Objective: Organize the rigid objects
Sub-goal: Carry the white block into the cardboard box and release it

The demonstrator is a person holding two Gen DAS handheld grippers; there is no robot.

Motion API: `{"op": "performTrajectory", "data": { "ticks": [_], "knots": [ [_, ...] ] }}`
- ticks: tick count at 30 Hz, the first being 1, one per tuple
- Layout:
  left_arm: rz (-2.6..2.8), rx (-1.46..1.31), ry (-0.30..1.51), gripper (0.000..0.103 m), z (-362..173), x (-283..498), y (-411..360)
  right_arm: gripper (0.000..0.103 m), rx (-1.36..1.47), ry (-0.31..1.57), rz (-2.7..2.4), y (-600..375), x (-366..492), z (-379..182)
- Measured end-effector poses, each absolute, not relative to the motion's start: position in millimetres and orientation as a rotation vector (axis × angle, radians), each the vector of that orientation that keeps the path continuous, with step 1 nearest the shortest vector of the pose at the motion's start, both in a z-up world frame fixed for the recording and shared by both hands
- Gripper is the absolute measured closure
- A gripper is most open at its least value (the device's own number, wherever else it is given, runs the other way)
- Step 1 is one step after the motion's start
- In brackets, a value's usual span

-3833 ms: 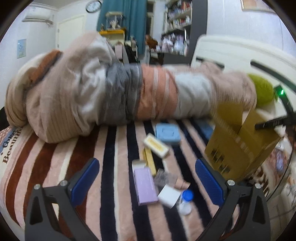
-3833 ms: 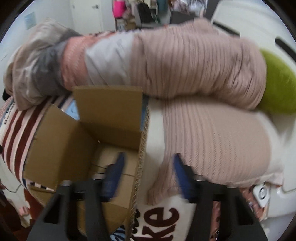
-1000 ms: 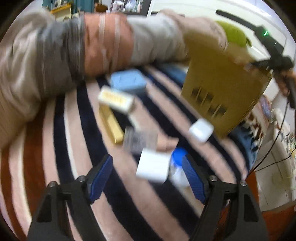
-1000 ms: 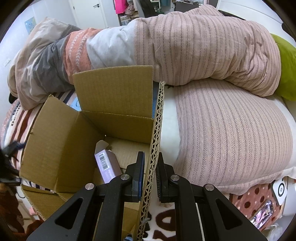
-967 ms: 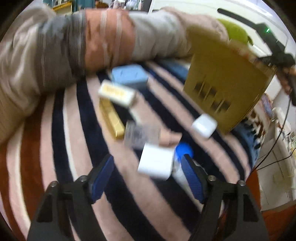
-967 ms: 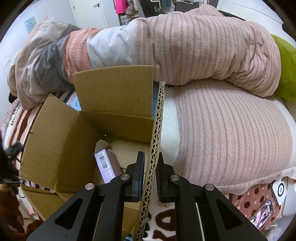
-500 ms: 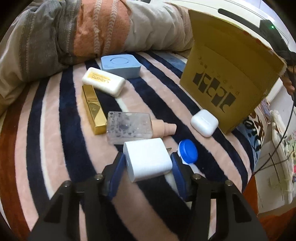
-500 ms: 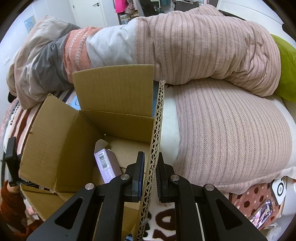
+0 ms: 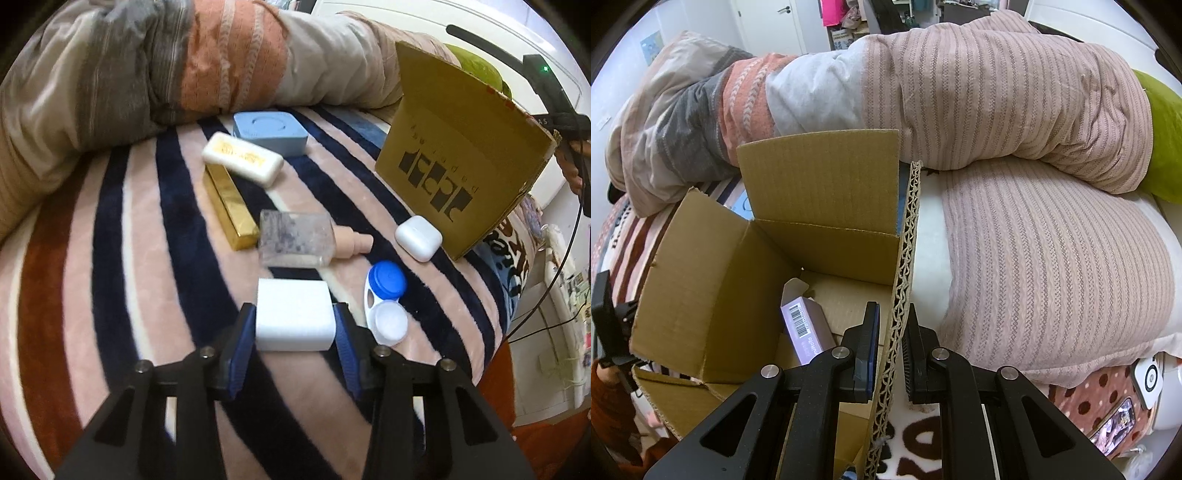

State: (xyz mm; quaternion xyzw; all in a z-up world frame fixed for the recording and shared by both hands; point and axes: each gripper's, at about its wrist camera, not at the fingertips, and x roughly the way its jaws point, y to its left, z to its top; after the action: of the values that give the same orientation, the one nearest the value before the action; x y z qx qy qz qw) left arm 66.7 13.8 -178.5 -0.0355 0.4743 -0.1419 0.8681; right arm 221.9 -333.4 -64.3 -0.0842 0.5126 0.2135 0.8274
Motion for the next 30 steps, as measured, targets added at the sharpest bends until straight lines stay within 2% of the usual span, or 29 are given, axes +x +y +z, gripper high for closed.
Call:
{"op": "performTrajectory", "data": {
  "ticks": [3,5,7,16,23,30],
  "knots": [
    [-0.294,-0.082,1.006,0.055,-184,69,8,0.096,-0.180,1.090,0.452,-333,222,-64],
    [-0.280,-0.065,1.015,0.054,-186,72,3,0.096,-0.182,1.090,0.452,-333,222,-64],
    [-0.251,-0.057,1.021,0.060,-186,74,0,0.096,-0.183,1.089,0.453,-333,222,-64],
    [-0.246,0.016,0.969,0.064,-155,63,-3,0.096,-0.180,1.085,0.458,-334,221,-64],
    [-0.240,0.007,0.852,0.064,-93,60,7,0.096,-0.178,1.085,0.463,-335,221,-64],
    [-0.344,0.022,0.678,0.064,3,73,-23,0.096,-0.172,1.081,0.475,-334,221,-62]
  ]
}}
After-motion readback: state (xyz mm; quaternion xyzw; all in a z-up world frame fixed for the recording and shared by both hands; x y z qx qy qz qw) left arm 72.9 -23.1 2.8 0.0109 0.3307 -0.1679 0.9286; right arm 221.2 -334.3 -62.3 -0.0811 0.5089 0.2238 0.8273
